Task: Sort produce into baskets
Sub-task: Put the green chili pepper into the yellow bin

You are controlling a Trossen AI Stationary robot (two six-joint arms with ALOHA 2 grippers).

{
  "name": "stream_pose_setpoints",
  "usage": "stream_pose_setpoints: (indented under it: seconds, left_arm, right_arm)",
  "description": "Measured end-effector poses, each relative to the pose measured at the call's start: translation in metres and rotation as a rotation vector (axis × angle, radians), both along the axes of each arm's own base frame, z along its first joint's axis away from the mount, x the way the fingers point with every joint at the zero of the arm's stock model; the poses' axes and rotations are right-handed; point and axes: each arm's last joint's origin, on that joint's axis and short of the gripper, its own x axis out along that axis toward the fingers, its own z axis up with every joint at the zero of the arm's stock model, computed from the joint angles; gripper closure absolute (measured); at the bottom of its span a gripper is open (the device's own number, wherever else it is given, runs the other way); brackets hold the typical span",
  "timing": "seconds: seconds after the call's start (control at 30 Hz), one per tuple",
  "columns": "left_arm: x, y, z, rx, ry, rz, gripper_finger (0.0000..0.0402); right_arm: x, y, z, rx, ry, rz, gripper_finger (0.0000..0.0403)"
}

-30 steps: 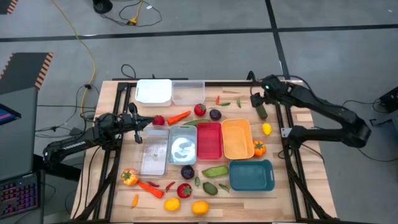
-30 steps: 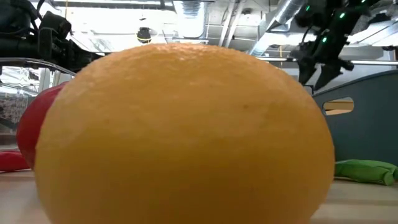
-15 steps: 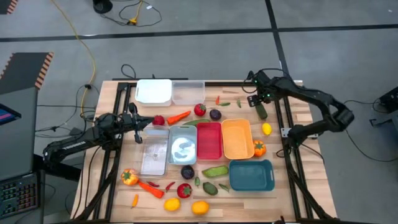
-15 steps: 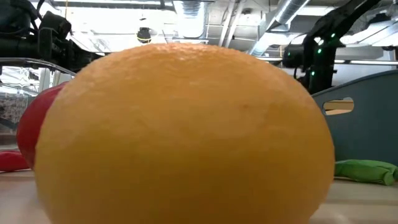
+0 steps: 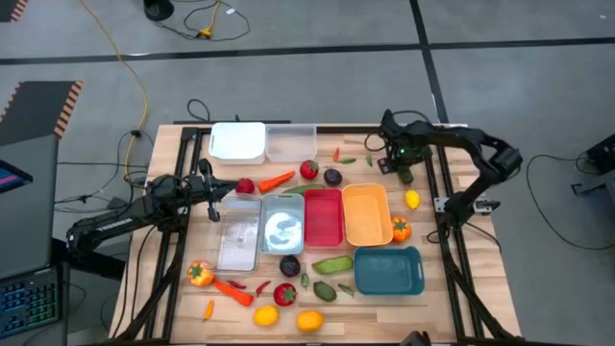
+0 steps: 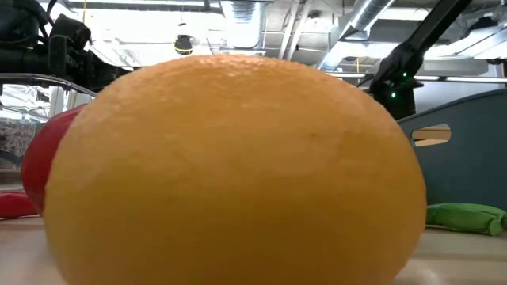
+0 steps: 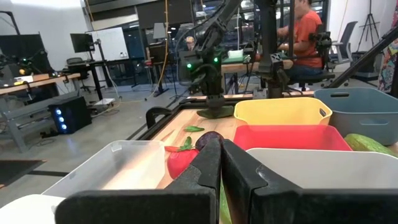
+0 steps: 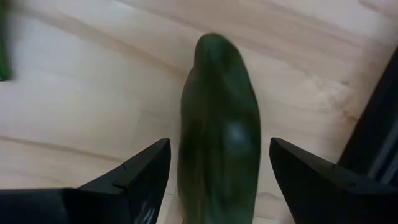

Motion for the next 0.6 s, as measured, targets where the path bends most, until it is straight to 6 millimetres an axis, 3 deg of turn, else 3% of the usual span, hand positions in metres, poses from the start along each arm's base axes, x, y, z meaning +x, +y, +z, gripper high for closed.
stream_pose_setpoints:
  seconds: [0.27,0.5,0.6]
  left_arm:
    - [0.0,0.0,0.0,0.0,0.0,0.0,0.0401]
    - [0.0,0.0,0.0,0.0,0.0,0.0,0.0401]
    - [0.0,0.0,0.0,0.0,0.0,0.0,0.0401]
  right_arm:
    - [0.002,-0.002,-0.005,0.013,0.013,0.02,0.0152]
    - [-0.001,0.001,0.008,-0.03,-0.022,0.022,0.0235]
    - [-0.002,0.003,0.016,-0.054,-0.043,0.024,0.0249]
